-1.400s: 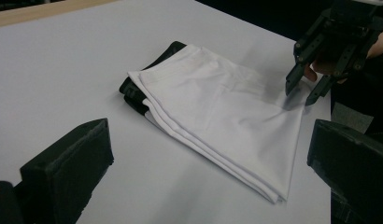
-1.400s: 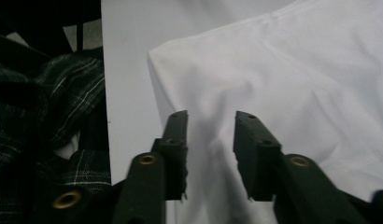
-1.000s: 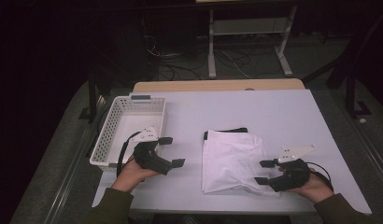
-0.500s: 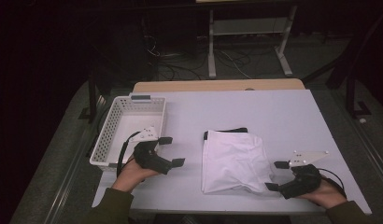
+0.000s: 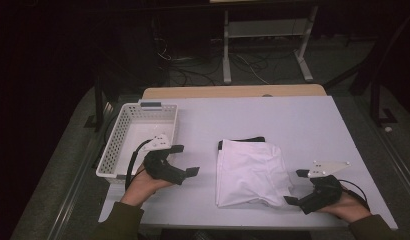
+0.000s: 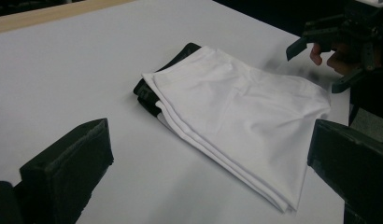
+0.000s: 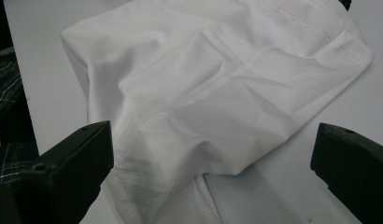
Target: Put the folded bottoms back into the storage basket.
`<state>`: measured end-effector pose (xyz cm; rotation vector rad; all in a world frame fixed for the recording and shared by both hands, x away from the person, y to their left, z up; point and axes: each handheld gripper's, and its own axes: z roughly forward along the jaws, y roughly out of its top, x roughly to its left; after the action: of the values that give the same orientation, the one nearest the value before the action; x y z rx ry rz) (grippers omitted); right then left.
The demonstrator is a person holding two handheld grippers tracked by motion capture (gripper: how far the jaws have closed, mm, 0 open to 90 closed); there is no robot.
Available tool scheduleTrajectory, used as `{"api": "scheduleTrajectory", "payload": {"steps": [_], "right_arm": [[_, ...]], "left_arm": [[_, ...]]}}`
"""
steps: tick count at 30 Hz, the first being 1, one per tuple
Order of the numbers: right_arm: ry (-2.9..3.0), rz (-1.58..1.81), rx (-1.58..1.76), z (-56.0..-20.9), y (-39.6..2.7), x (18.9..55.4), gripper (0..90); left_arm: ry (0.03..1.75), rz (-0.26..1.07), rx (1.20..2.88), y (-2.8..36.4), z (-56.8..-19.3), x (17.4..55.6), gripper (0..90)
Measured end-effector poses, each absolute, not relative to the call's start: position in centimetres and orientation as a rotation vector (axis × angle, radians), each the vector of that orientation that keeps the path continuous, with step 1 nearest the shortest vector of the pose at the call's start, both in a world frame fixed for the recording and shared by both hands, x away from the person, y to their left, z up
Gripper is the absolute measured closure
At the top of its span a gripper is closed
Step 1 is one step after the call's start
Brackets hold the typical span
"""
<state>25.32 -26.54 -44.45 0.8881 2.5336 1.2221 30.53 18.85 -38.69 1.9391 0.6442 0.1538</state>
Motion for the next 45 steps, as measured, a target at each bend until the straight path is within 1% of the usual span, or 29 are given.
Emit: {"api": "scheduleTrajectory", "payload": {"steps": [13, 27, 45], "right_arm": [[2.546, 1.221, 0.864, -44.5, -26.3, 25.3, 0.0], [2.561, 1.207, 0.845, -44.6, -26.2, 25.3, 0.0], [2.568, 1.207, 0.842, -44.6, -26.2, 25.2, 0.0]], "left_arm": [[0.578, 0.086, 1.951, 16.4, -38.8, 30.2, 0.0], [0.546, 0.034, 1.988, 13.9, -40.2, 30.0, 0.0], [0.574, 0.036, 2.035, 12.1, -42.4, 29.9, 1.0]]}}
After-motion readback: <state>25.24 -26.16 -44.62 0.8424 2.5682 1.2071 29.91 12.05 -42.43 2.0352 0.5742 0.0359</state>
